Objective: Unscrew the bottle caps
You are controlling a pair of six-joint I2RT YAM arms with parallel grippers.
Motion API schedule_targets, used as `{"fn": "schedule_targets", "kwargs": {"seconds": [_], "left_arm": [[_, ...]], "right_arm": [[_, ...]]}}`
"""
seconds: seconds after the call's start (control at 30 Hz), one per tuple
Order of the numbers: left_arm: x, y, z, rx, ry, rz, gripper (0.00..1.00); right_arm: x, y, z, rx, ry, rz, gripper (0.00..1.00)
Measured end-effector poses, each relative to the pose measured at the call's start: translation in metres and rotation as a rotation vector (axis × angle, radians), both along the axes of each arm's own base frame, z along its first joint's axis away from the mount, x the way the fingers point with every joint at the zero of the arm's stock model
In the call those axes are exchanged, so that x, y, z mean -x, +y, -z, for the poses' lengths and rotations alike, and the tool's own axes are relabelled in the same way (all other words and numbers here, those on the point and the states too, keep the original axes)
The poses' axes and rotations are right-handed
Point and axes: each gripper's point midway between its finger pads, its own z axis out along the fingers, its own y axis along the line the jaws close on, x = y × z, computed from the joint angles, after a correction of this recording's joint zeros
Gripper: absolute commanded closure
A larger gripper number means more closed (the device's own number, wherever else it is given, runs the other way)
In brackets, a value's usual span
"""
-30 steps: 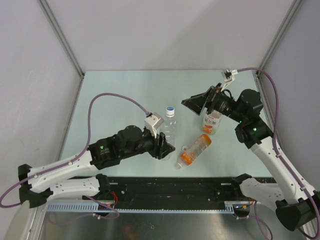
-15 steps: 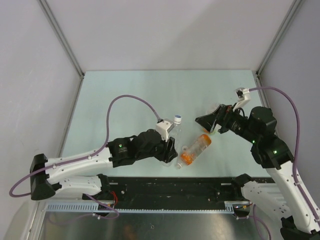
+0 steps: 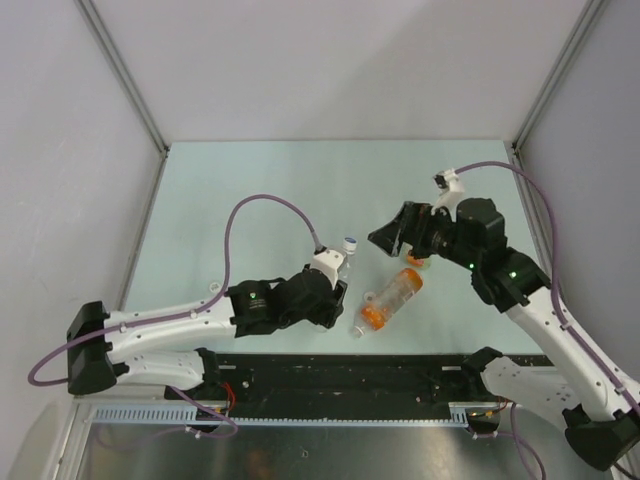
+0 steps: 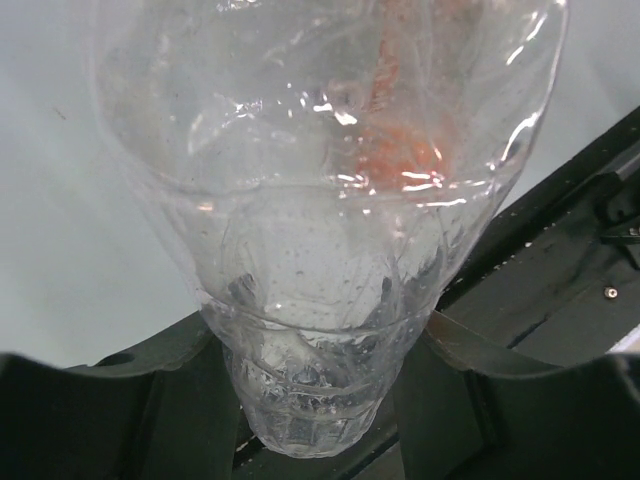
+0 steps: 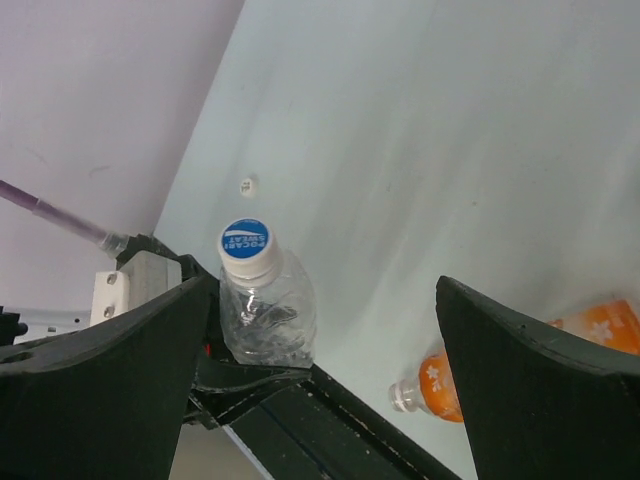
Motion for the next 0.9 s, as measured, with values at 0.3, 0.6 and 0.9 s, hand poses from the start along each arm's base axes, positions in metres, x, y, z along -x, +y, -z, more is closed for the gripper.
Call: {"fn": "schedule_targets", "kwargs": {"seconds": [0.3, 0.6, 0.9], "left_arm": [[0.002, 0.01, 0.016, -0.095, -0.016, -0.014, 1.0], [0.01, 0.015, 0.021, -0.147, -0.023, -0.006, 1.0], [0.012, 0.018, 0.012, -0.127, -0.027, -0.026, 1.0]], "right_arm": [[-0.008, 0.045, 0.02, 0.042, 0.025, -0.024, 0.03], [0.001, 0.078, 0.027, 0.078, 0.028, -0.065, 0.26], [0.01, 0.088, 0.03, 0.079, 0.038, -0.092, 0.36]]}}
